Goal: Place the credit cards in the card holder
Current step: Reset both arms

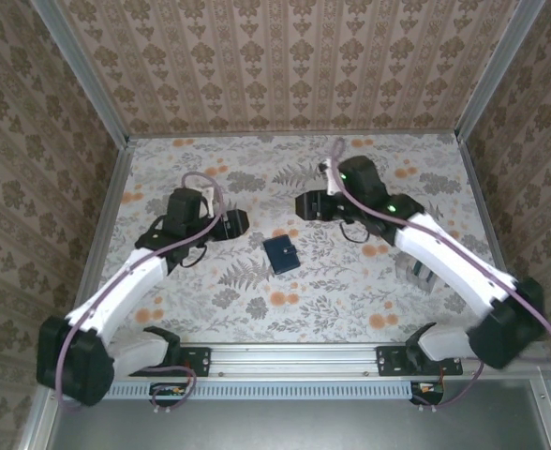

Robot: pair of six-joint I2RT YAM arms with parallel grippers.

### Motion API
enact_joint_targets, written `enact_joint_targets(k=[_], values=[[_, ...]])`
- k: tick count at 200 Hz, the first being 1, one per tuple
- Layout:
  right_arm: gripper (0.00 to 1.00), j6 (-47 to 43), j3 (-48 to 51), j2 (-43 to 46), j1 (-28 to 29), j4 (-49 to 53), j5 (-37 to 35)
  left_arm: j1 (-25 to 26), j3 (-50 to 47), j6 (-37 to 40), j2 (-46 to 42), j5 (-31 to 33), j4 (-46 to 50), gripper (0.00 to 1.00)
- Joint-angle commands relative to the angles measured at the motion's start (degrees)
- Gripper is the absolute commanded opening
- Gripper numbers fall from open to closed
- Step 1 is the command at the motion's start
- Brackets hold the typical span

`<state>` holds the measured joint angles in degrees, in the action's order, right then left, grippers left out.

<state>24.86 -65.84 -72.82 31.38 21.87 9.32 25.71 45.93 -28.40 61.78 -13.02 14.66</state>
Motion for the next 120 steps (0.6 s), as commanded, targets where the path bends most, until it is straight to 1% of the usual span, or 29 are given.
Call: enact_joint_targets(k=[1, 10, 32, 43, 54, 58, 62, 76, 87, 97, 112, 120], values=[[1.00, -4.3, 7.0, 7.6, -0.4, -6.9, -17.7, 3.4, 0.9, 9.7, -6.7, 11.3, 2.9, 1.00], [1.00, -5.0, 9.9, 10.9, -0.5, -8.7, -23.0, 4.1, -0.2, 11.9, -9.3, 16.2, 1.4, 1.00], [1.00, -3.8, 17.6, 17.0, -1.1, -14.8, -40.1, 4.0, -6.2, 20.6, -16.8, 22.7, -7.0, 1.00], [1.00, -8.6, 23.4, 18.9, -2.3, -24.2, -42.6, 3.6, -10.5, 24.1, -20.3, 27.3, -12.2, 1.00], [1.00, -12.5, 29.2, 20.7, -4.0, -33.1, -42.8, 1.6, -14.5, 24.9, -22.5, 31.7, -17.8, 1.00], [1.00, -13.2, 30.8, 21.4, -4.7, -35.7, -42.8, 0.9, -15.8, 24.8, -23.1, 32.1, -19.5, 1.00], [1.00, -13.8, 32.6, 21.9, -5.4, -38.0, -42.6, -1.7, -17.3, 24.8, -23.5, 32.0, -21.2, 1.00], [1.00, -16.8, 37.0, 22.9, -8.7, -42.8, -39.9, -6.8, -22.3, 24.4, -22.9, 31.6, -27.4, 1.00], [1.00, -19.5, 39.4, 22.4, -11.6, -45.2, -34.7, -10.5, -25.7, 23.8, -19.7, 32.2, -32.0, 1.00], [1.00, -22.2, 41.0, 20.5, -13.5, -47.6, -30.6, -13.2, -27.1, 23.5, -16.1, 31.4, -34.5, 1.00], [1.00, -26.4, 43.2, 16.1, -15.9, -52.0, -27.7, -16.5, -27.5, 20.7, -10.3, 30.1, -36.8, 1.00], [1.00, -27.6, 44.1, 13.4, -17.7, -54.7, -26.4, -17.4, -27.2, 19.8, -8.3, 31.4, -38.1, 1.00]])
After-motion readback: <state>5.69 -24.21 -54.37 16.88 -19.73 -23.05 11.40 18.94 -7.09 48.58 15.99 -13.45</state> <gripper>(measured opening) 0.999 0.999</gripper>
